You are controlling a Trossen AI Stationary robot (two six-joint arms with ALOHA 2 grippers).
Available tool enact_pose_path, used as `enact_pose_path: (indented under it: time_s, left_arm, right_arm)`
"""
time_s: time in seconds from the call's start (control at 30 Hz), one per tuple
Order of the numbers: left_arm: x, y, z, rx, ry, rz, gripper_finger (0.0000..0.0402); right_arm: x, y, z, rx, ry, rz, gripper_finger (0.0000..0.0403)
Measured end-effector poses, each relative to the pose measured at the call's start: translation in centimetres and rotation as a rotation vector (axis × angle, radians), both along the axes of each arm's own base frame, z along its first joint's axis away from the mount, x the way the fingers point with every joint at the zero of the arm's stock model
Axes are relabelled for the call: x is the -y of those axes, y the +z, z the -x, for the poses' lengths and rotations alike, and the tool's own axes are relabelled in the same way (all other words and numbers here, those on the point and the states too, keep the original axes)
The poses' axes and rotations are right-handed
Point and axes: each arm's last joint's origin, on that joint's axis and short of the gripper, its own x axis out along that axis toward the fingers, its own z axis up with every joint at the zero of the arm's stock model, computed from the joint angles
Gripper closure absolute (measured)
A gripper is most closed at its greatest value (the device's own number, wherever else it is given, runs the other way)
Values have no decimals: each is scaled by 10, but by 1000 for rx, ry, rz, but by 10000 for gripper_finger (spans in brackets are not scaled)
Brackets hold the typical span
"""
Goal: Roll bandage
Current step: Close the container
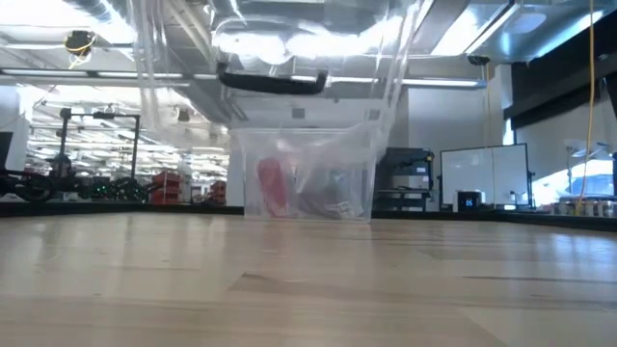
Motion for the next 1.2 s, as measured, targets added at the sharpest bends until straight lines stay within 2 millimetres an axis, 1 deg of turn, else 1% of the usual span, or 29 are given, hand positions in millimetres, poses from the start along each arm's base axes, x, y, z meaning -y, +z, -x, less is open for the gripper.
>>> enact_pose_path:
  time_s: [0.07,0.13,0.2,0.27,0.33,0.43,0.5,0.63,0.7,0.83,0.9,0.97,1.07,1.2]
  left_arm:
    - [-3,-1,-2,2,23,30,369]
    - [-7,-2,-2,1,62,50,374]
    - [-13,-3,-6,9,117,89,374]
    - [-19,-3,-9,28,167,124,374]
    - [-23,-2,-13,60,208,162,374]
    - [-27,2,-17,87,241,229,371]
    - [-29,8,-20,96,247,286,369]
    - [-28,22,-26,156,255,395,374]
    - [-27,29,-28,179,240,438,374]
    - [-24,33,-29,199,238,469,369]
    - [-23,34,-29,209,234,481,364]
    - [-22,35,-28,211,231,485,368]
    - [-21,35,-28,209,228,486,376]
    - [-21,35,-28,214,233,493,374]
  right_arm:
    - [-4,24,14,55,13,40,244]
    - [-12,38,26,104,-11,122,226]
    - [-27,40,35,171,-40,283,216]
    - [-43,35,41,229,-53,493,214]
    - [-61,20,40,259,-64,675,214]
    - [-80,-13,30,240,-69,884,215]
    - [-87,-33,20,230,-83,1003,215]
    - [-95,-73,-4,162,-114,1292,215]
    - [-98,-90,-13,137,-144,1402,215]
    - [-104,-113,-25,100,-178,1531,215]
    - [-104,-124,-27,56,-200,1594,215]
    - [-104,-129,-28,39,-215,1614,215]
    - [-105,-133,-30,48,-198,1594,215]
    - [-106,-139,-31,36,-214,1574,215]
